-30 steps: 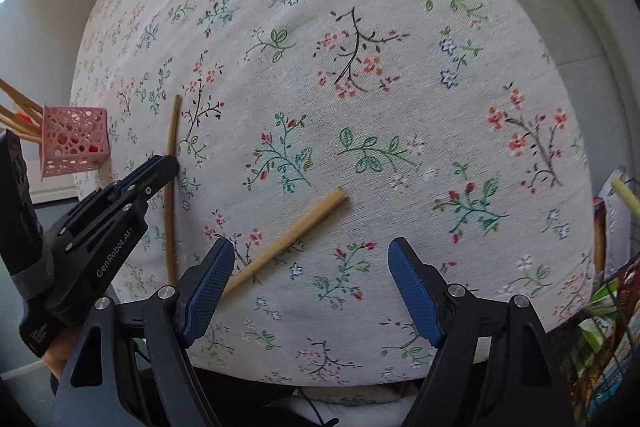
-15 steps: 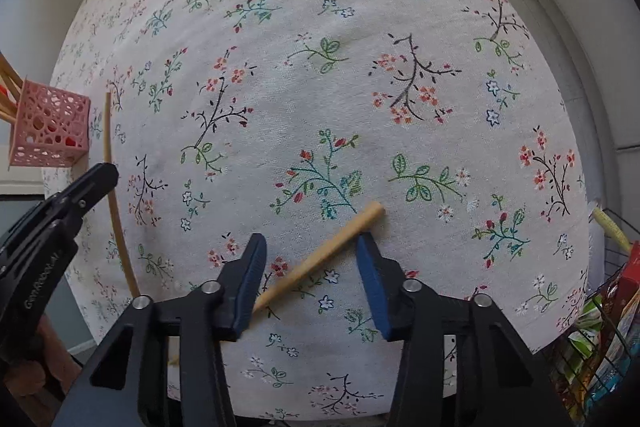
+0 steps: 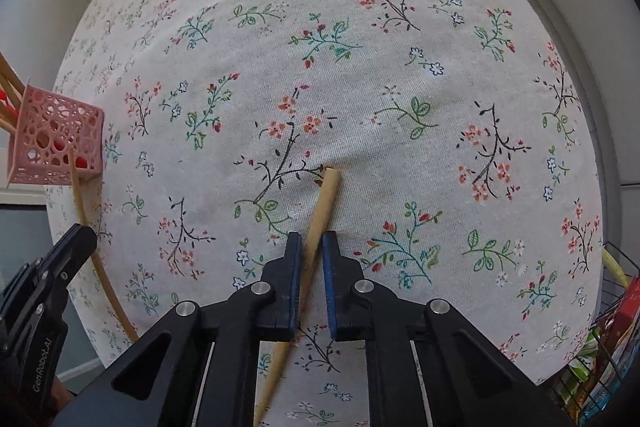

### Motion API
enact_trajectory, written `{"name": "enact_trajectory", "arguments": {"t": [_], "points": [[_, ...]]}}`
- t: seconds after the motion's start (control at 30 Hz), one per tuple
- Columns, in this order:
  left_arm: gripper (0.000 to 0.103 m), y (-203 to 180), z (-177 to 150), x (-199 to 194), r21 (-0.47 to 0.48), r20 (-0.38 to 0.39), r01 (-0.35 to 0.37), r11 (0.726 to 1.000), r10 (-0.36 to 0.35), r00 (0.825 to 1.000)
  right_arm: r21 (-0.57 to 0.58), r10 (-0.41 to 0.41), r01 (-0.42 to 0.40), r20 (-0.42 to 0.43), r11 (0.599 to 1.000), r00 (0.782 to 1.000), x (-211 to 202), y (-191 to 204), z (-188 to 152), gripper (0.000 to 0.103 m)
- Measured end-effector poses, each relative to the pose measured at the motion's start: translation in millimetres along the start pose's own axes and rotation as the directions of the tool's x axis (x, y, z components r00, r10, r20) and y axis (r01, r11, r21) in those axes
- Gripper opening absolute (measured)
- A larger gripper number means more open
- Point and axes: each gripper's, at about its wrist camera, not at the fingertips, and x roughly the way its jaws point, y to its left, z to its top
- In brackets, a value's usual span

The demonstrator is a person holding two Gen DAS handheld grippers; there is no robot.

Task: Organize utensils
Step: 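Carry both chopsticks upright to the pink basket and lower them in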

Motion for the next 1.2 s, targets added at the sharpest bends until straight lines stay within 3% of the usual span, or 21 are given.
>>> {"name": "enact_trajectory", "arguments": {"t": [0.23, 0.4, 0.57, 0.7, 0.87, 1.0, 1.07, 1.2], "points": [[0.006, 16, -3, -18, -0.065, 0.074, 0.007, 0.998, -0.002, 0.997, -0.021, 0.01, -0.01, 0.022, 1.0, 1.0, -3, -1, 1, 0.008], [0.006, 19, -4, -48, -0.078, 0.158, 0.022, 0.997, -0.01, 0.987, -0.028, 0.062, -0.06, 0.095, 0.998, 0.994, -29, 0, -2, 0.008], [0.006, 18, -6, -89, -0.074, 0.275, 0.025, 0.997, -0.003, 0.962, -0.071, 0.131, -0.119, 0.198, 0.99, 0.971, -70, 9, -14, 0.008], [0.006, 22, -8, -121, -0.083, 0.353, 0.037, 0.996, -0.005, 0.936, -0.113, 0.178, -0.151, 0.3, 0.982, 0.937, -107, 13, -24, 0.008], [0.006, 29, -9, -158, -0.102, 0.464, 0.021, 0.995, 0.029, 0.885, -0.17, 0.229, -0.169, 0.445, 0.971, 0.866, -155, 20, -35, 0.008], [0.006, 38, -11, -187, -0.136, 0.556, 0.038, 0.99, 0.045, 0.83, -0.215, 0.262, -0.168, 0.551, 0.962, 0.792, -194, 29, -43, 0.008], [0.006, 41, -13, -202, -0.16, 0.608, 0.039, 0.986, 0.068, 0.791, -0.235, 0.281, -0.171, 0.595, 0.957, 0.753, -209, 34, -45, 0.008], [0.006, 45, -15, -226, -0.207, 0.703, -0.009, 0.978, 0.155, 0.695, -0.271, 0.322, -0.184, 0.657, 0.945, 0.682, -232, 47, -49, 0.008]]}}
